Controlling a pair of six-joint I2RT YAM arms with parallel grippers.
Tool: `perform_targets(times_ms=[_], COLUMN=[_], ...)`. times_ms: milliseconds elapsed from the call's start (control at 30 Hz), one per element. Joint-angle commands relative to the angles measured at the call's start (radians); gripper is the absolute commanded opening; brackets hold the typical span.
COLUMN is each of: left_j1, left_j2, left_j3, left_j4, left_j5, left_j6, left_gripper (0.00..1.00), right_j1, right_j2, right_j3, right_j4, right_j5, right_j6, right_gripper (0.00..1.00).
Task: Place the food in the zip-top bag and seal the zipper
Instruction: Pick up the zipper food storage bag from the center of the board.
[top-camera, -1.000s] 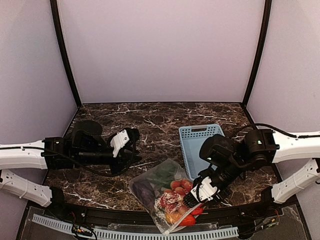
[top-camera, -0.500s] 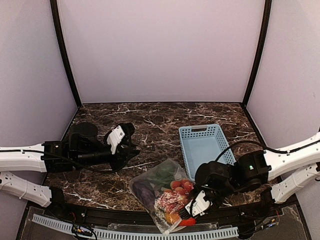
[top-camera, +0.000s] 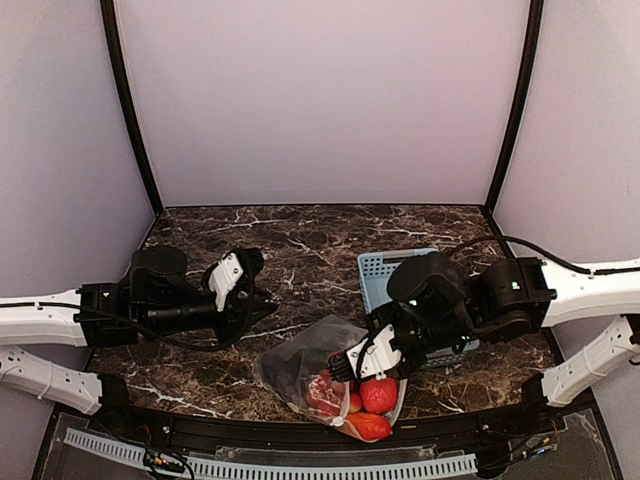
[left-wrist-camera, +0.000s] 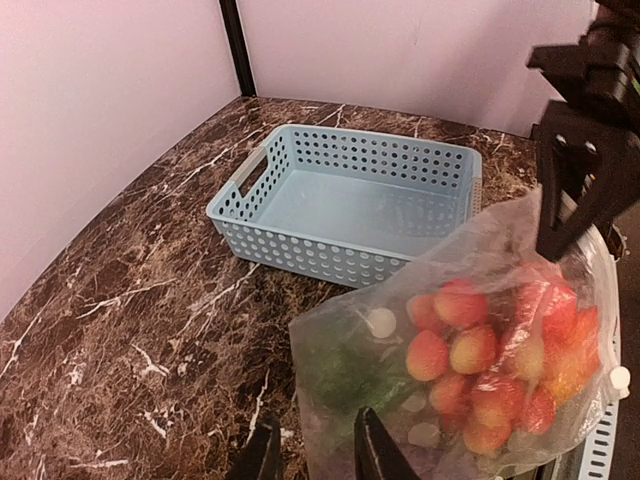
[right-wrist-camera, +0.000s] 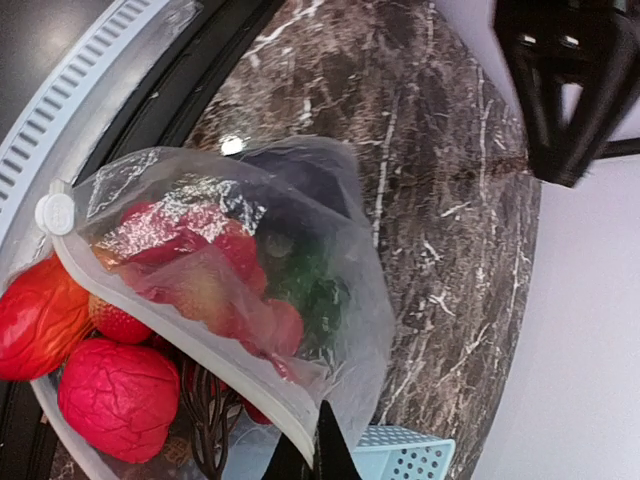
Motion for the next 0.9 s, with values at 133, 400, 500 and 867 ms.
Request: perform_targets(times_ms=[133,400,500,867], left_j1=[-0.123,-0.362,-0.400,-0.459], left_j2=[-0.058,0.058,0.095,0.232], left_j3=[-0.008,0.013,-0.029,-0.111], left_j4=[-0.049,-0.012,0.107,0.421], left_j5=[-0.018,-0.205,-0.230,-0.461], left_j6=[0.101,0.216,0.194,0.217], left_gripper=[0.27,0.38,0.44,0.50], right_j1=[-0.151,-0.243,-0.259,-0.281], right_j2=[0.078,0.212,0.256,0.345], right_j3=[0.232,0.431,0.490,0.578], right_j4=[-0.004,-0.061,-0.078,-0.105], right_j5=[-0.098,-0.211,-0.225,-0.253], right_j6=[0.012,0.072,0.090,0.127], right_gripper=[0.00,0.00,0.00,0.00])
